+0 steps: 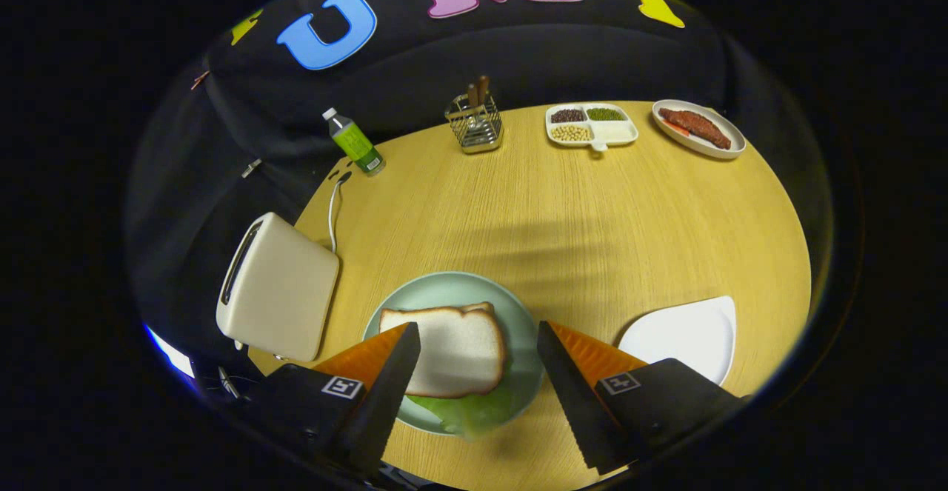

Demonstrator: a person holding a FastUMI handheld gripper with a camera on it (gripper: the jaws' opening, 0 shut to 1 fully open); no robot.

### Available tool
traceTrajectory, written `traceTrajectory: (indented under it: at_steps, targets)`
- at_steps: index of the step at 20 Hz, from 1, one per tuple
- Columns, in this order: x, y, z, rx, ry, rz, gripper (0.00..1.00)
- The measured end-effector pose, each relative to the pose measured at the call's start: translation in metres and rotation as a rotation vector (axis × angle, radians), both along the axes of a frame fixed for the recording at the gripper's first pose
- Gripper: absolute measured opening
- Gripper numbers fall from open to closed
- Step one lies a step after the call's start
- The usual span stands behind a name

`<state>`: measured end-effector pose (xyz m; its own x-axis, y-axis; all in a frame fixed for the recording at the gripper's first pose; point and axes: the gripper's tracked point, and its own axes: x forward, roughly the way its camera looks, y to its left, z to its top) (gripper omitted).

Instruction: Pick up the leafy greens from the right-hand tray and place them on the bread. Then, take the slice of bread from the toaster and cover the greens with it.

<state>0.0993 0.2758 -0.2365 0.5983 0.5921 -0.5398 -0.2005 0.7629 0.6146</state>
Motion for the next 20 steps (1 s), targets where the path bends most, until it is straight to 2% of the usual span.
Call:
traceTrajectory:
  at_steps: [4, 13, 20]
  targets:
    - [0.005, -0.032, 0.039, 0.004, -0.091, -0.073, 0.99]
    - [0.0, -0.104, 0.179, -0.049, -0.486, -0.211, 0.99]
    - [-0.026, -0.127, 0.267, -0.064, -0.709, -0.263, 0.99]
